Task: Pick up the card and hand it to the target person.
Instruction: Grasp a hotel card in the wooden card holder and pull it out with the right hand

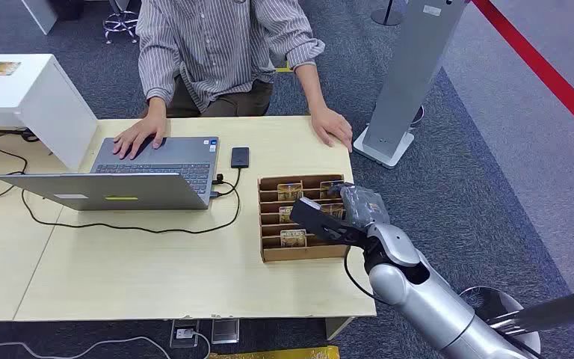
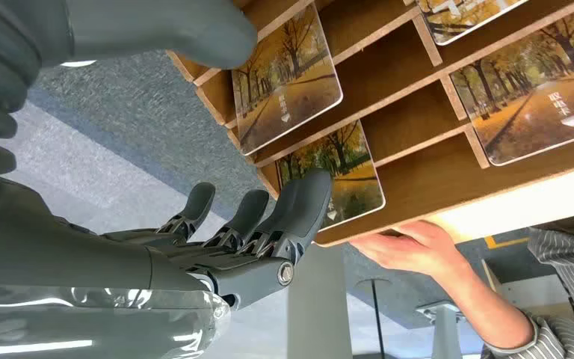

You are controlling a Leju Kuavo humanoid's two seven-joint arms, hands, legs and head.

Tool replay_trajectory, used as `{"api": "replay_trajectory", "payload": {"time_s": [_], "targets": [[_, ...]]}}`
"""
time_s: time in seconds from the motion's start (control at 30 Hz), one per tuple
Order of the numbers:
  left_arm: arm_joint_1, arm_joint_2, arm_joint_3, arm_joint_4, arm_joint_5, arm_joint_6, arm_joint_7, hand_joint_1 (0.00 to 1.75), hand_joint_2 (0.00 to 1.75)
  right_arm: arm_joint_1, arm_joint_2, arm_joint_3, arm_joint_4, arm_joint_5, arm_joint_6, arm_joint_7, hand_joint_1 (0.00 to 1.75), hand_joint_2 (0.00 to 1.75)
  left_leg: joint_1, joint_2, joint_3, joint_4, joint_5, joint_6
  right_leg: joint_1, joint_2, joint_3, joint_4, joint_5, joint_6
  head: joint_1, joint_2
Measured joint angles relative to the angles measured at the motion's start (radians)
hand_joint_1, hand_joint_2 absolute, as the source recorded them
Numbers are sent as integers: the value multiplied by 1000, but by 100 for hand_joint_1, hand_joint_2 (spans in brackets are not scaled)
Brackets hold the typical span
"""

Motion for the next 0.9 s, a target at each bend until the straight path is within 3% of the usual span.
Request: {"api": "replay_trajectory", "payload": {"time_s": [0.37,0.53,0.83,0.9], "targets": [[0,0,0,0,-2,0,0,0,0,0,5,0,12,-1,1,-2,86,175,0,0,0,0,0,0,0,0,0,0,0,0,0,0],[0,0,0,0,-2,1,0,0,0,0,6,0,13,-1,1,-2,133,175,0,0,0,0,0,0,0,0,0,0,0,0,0,0],[0,0,0,0,-3,1,0,0,0,0,7,0,13,-1,1,-2,148,175,0,0,0,0,0,0,0,0,0,0,0,0,0,0],[0,0,0,0,-5,2,0,0,87,0,7,-1,13,-1,1,-3,160,175,0,0,0,0,0,0,0,0,0,0,0,0,0,0]]}}
